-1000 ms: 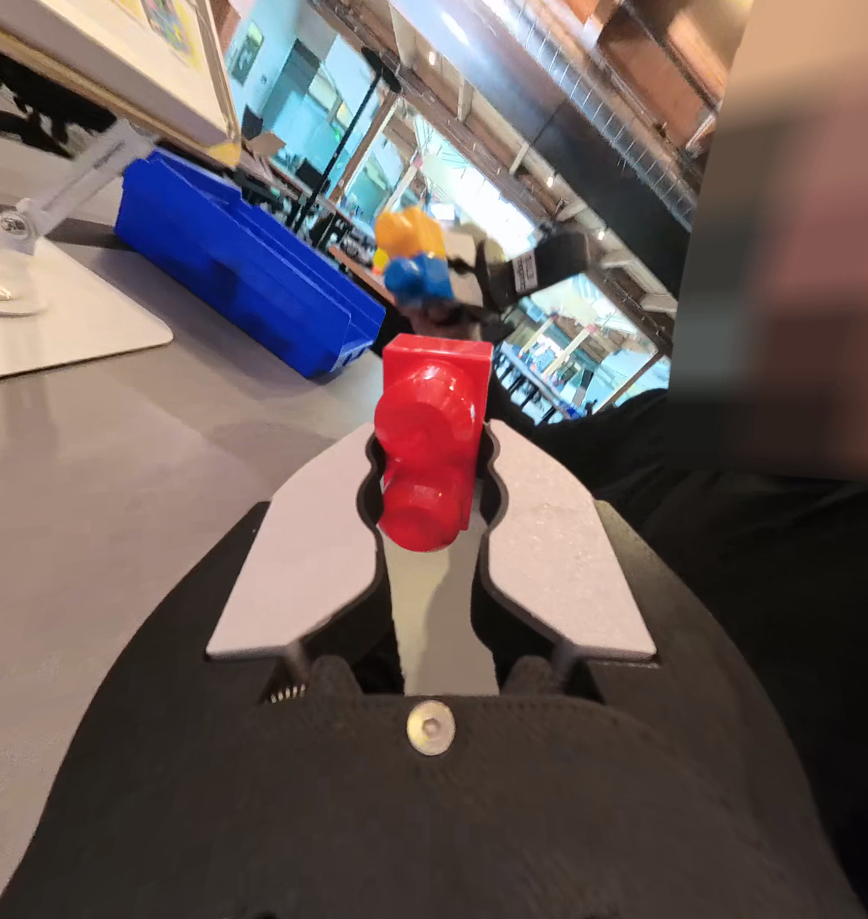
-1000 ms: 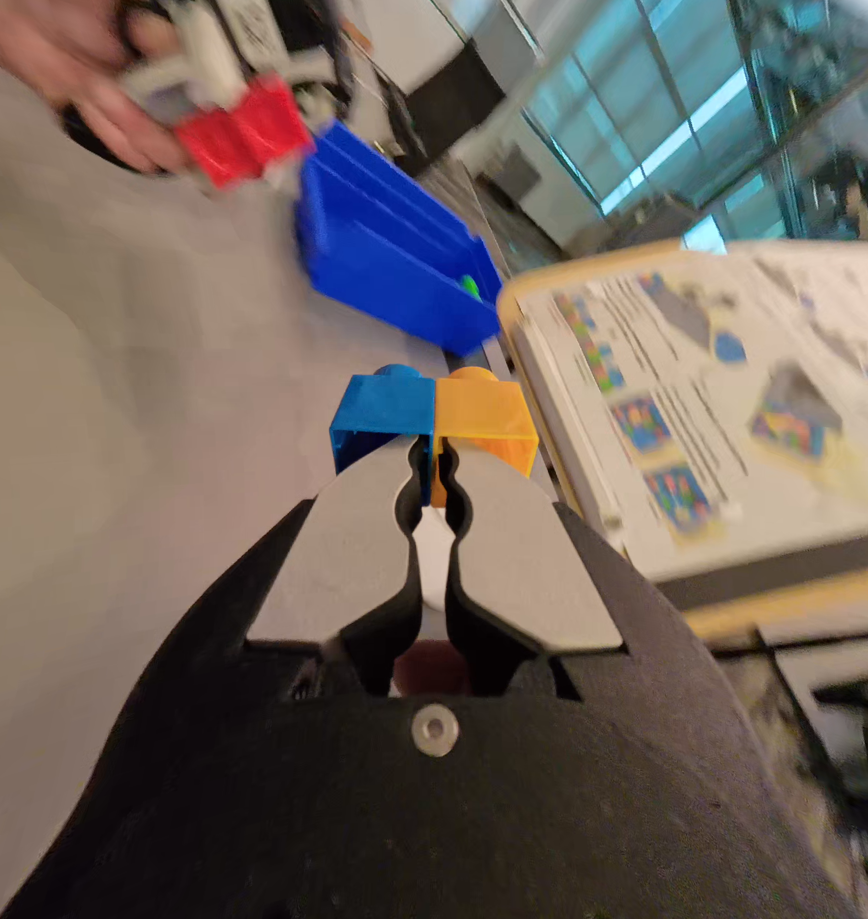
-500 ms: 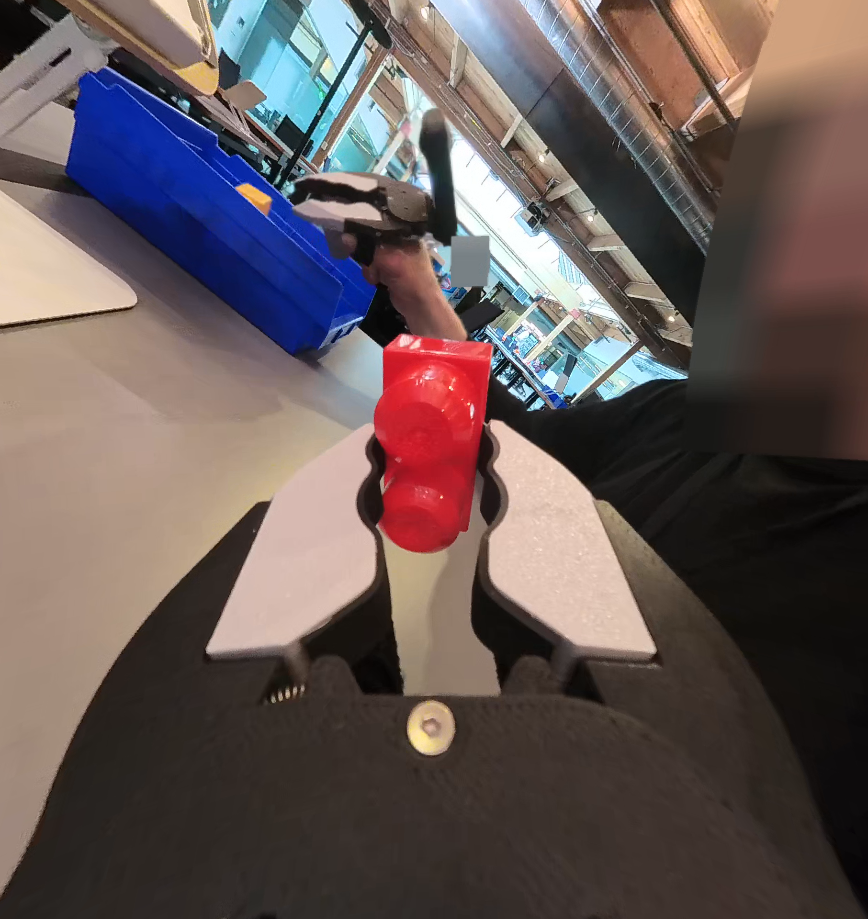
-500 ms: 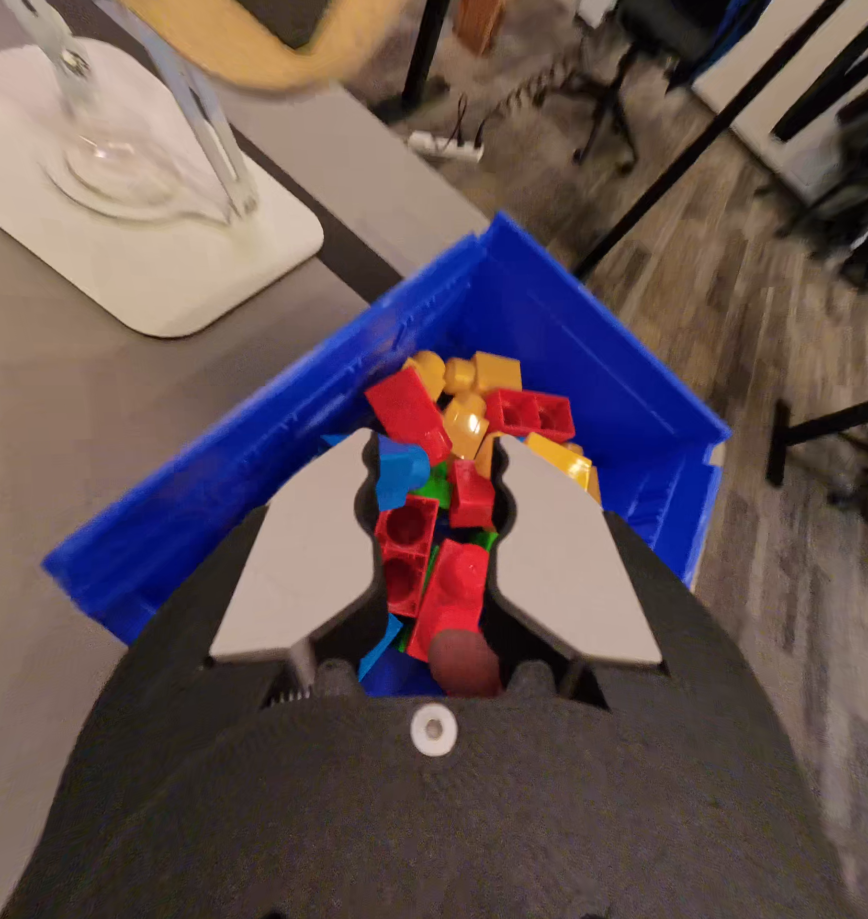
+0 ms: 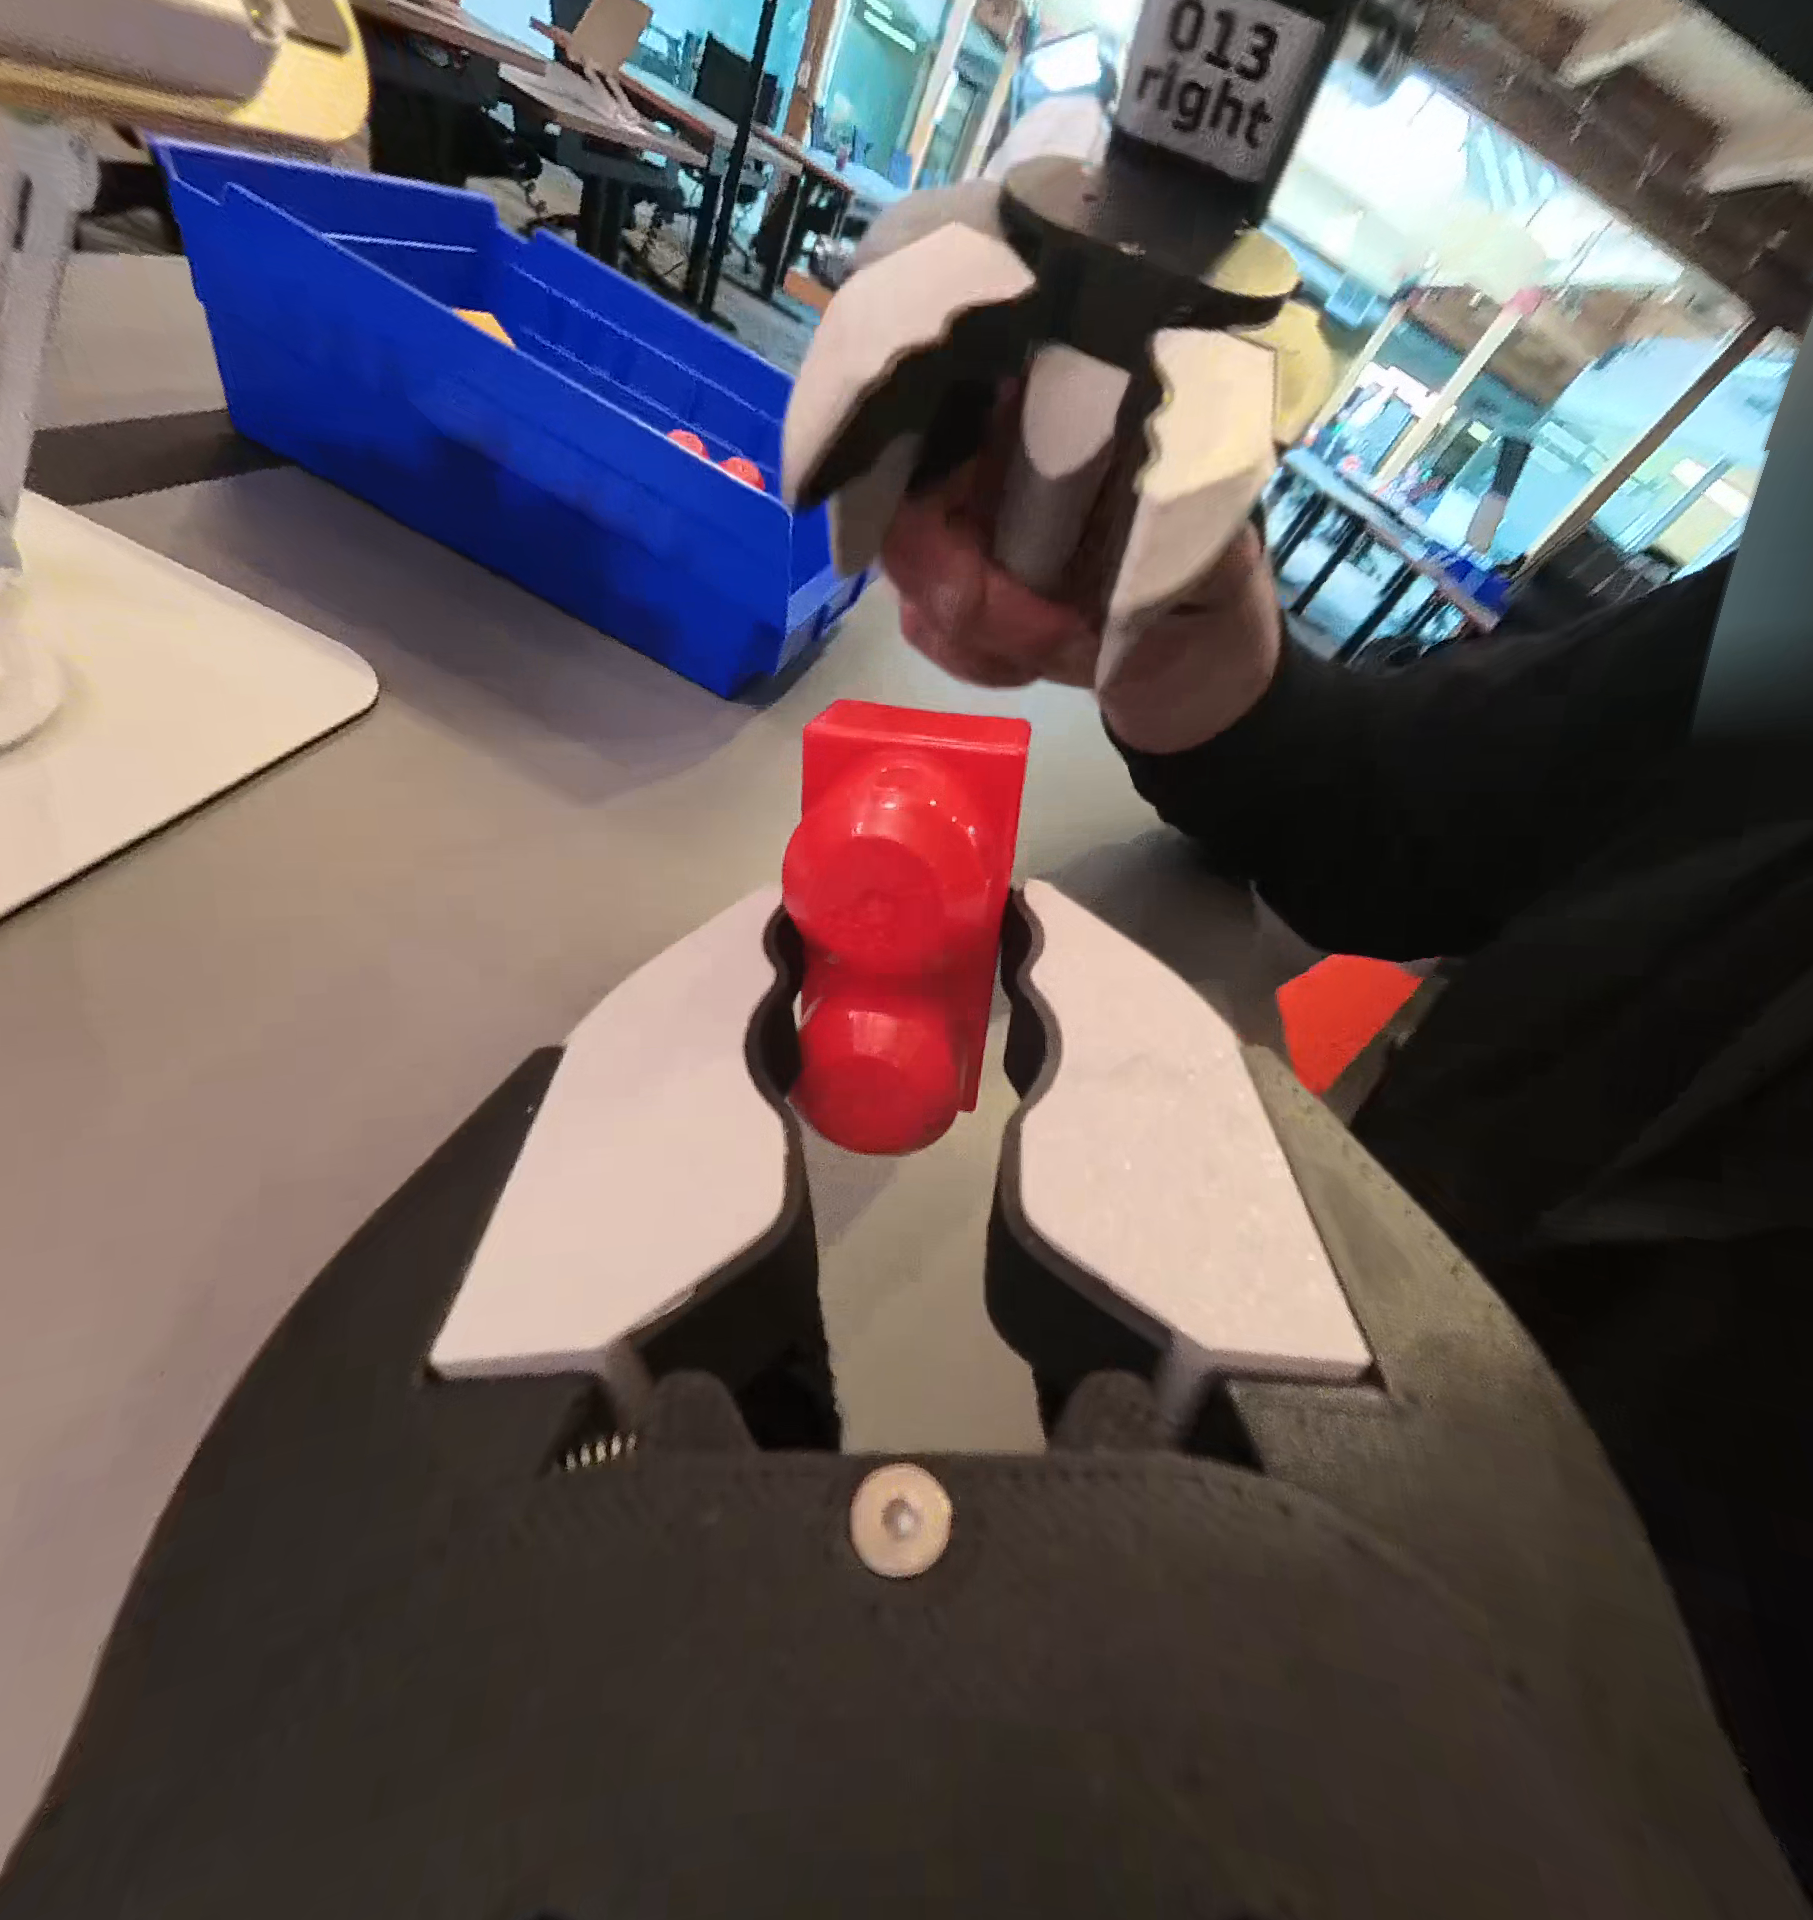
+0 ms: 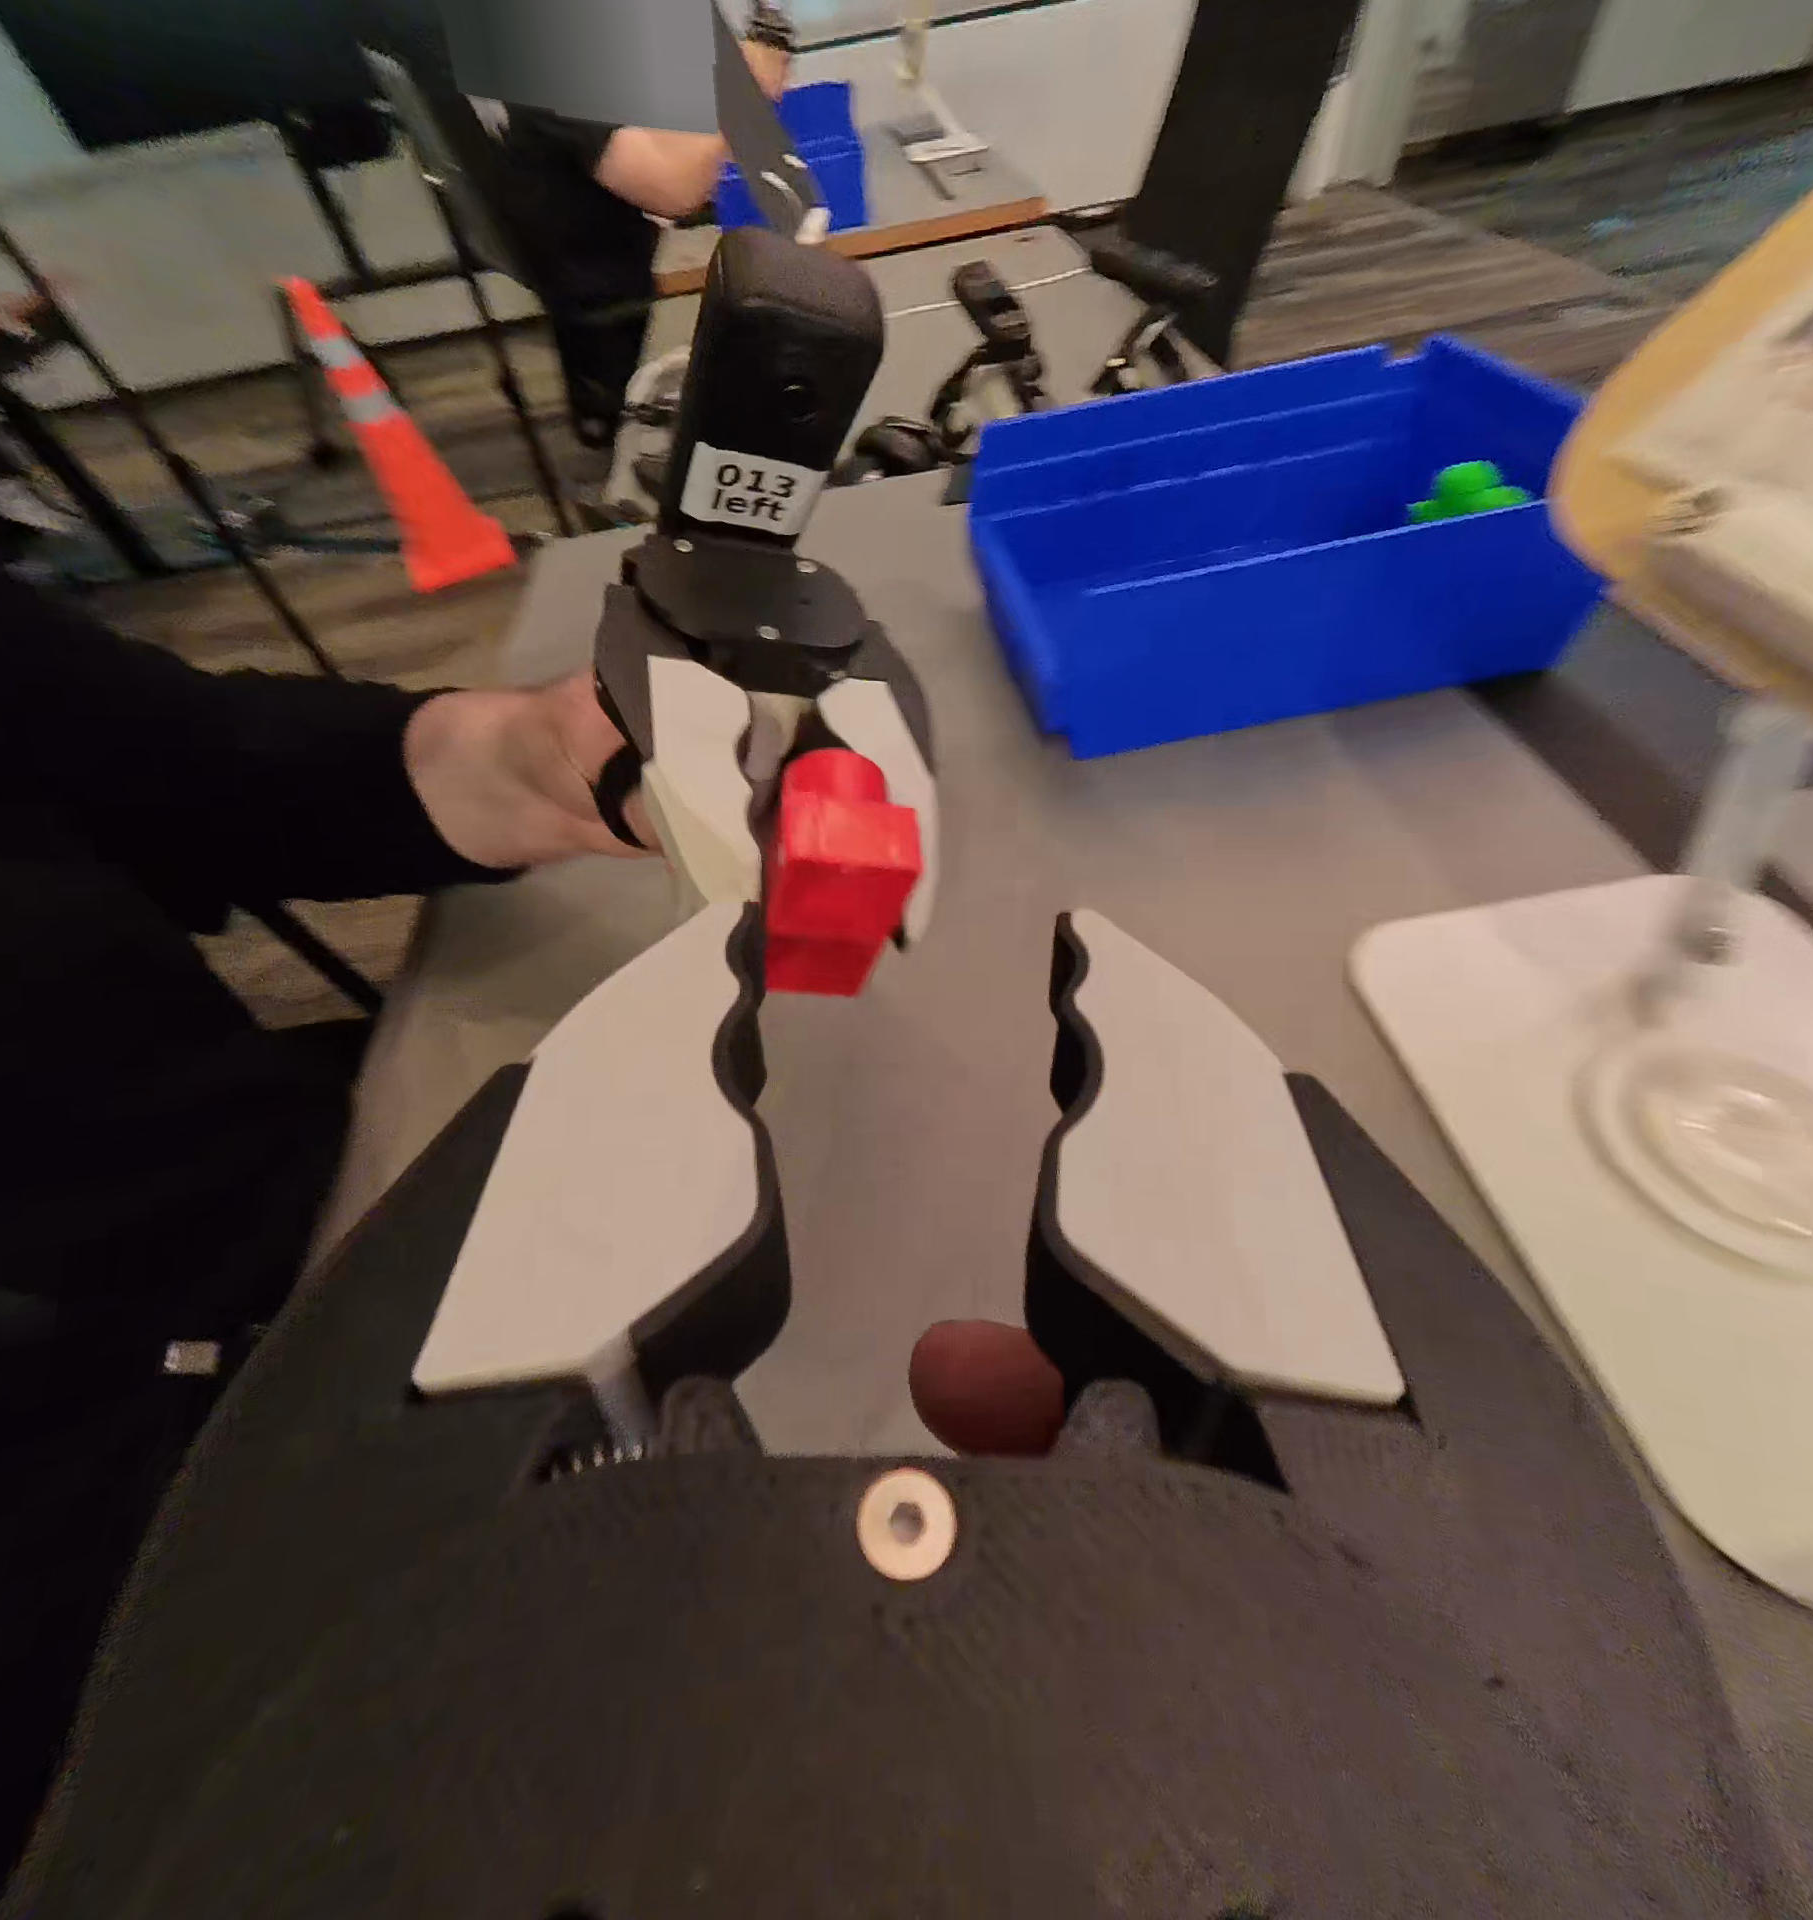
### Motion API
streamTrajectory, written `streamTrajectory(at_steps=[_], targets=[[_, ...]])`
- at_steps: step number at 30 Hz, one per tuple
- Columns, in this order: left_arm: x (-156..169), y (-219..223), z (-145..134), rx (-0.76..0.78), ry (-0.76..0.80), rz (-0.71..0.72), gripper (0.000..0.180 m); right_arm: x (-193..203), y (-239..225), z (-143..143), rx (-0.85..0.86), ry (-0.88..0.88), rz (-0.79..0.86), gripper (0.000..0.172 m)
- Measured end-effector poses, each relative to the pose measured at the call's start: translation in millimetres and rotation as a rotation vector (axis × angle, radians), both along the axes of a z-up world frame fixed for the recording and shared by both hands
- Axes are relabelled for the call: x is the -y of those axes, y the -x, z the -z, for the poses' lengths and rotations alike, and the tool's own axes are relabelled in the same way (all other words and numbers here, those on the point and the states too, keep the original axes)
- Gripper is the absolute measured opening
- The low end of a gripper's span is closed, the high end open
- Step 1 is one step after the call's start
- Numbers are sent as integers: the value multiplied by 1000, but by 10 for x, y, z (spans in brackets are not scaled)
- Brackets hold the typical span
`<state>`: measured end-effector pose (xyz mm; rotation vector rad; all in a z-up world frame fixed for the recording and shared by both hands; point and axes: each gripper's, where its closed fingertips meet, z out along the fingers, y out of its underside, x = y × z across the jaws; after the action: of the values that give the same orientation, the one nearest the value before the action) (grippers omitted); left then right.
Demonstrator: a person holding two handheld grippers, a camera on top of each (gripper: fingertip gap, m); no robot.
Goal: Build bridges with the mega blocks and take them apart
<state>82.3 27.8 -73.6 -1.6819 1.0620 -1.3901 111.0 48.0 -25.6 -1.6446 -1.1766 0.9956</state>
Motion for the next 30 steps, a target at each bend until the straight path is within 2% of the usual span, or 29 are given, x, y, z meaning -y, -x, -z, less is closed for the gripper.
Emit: streamTrajectory(at_steps=[2,7,11,15,19,23,27,30], targets=[[33,-53,-6,-32,-49,-3,36,94,221,68,-37,78,-74,53],[97,-125,31,-79,-116,6,36,220,502,258,-61,170,-162,36],[135,-126,38,-34,-106,19,36,249,508,274,-87,141,-169,36],[92,-13,35,-36,-124,5,40,207,348,130,-155,127,-133,36],[-44,237,310,-146,-155,-66,38,-218,-308,-44,-118,10,80,36],[-136,340,411,-127,-105,-93,32,-838,-1425,-143,-13,-126,447,36],[-162,332,462,-129,-97,-97,28,-1283,-2545,-54,162,-199,808,36],[-162,324,499,-145,-99,-96,28,-1468,-2994,209,237,-100,920,37]])
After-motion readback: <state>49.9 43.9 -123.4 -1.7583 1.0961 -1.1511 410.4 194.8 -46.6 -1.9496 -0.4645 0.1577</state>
